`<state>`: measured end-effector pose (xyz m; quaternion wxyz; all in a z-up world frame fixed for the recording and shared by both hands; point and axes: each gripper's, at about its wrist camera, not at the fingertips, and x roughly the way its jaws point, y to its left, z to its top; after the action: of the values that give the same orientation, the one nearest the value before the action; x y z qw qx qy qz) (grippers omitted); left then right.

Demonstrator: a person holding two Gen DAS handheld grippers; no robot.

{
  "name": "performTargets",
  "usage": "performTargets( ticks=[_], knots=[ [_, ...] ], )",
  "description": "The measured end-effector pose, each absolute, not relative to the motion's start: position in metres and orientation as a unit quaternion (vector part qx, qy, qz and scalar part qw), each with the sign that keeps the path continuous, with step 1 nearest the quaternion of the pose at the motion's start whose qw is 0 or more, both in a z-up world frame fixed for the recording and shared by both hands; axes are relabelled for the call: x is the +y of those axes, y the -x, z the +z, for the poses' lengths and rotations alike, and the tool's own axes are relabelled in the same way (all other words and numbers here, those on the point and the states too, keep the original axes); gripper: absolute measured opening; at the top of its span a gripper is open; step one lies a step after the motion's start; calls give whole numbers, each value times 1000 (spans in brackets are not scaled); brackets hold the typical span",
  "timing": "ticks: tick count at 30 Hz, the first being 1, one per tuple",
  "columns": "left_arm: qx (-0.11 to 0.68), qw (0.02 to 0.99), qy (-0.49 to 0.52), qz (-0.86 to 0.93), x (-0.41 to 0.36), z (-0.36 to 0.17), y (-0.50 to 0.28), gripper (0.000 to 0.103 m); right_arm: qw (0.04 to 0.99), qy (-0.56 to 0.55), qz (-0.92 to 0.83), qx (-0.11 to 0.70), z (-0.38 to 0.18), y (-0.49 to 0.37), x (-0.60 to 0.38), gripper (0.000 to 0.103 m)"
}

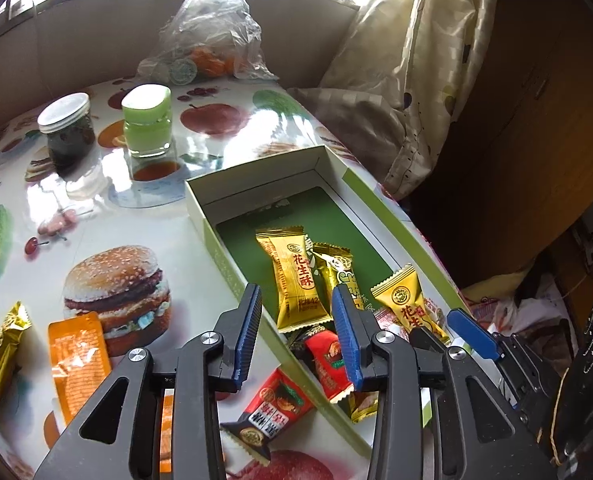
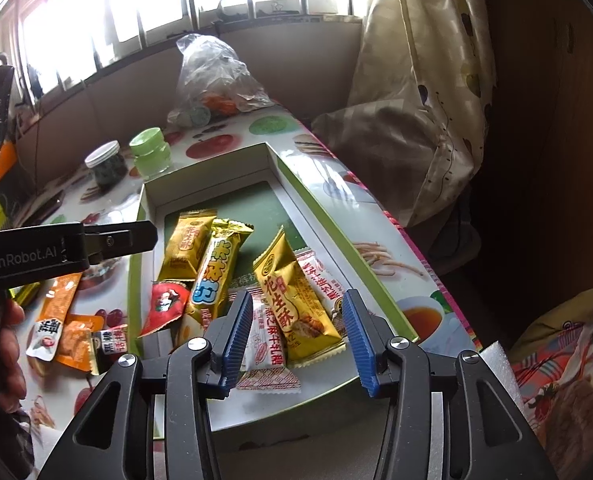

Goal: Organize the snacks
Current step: 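Open the right tool dropping its packet in the box while the left tool releases its packet, then move both open tools back to the remaining snack pile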

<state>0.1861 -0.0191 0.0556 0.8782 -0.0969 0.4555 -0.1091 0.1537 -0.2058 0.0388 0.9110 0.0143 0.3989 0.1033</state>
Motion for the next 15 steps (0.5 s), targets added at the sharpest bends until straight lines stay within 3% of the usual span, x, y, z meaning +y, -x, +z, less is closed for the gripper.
performTargets(
  ticks=[15],
  knots=[
    [426, 894, 119, -70, 29, 70, -146, 39, 914, -29, 146, 378, 55, -129, -186, 46]
  ],
)
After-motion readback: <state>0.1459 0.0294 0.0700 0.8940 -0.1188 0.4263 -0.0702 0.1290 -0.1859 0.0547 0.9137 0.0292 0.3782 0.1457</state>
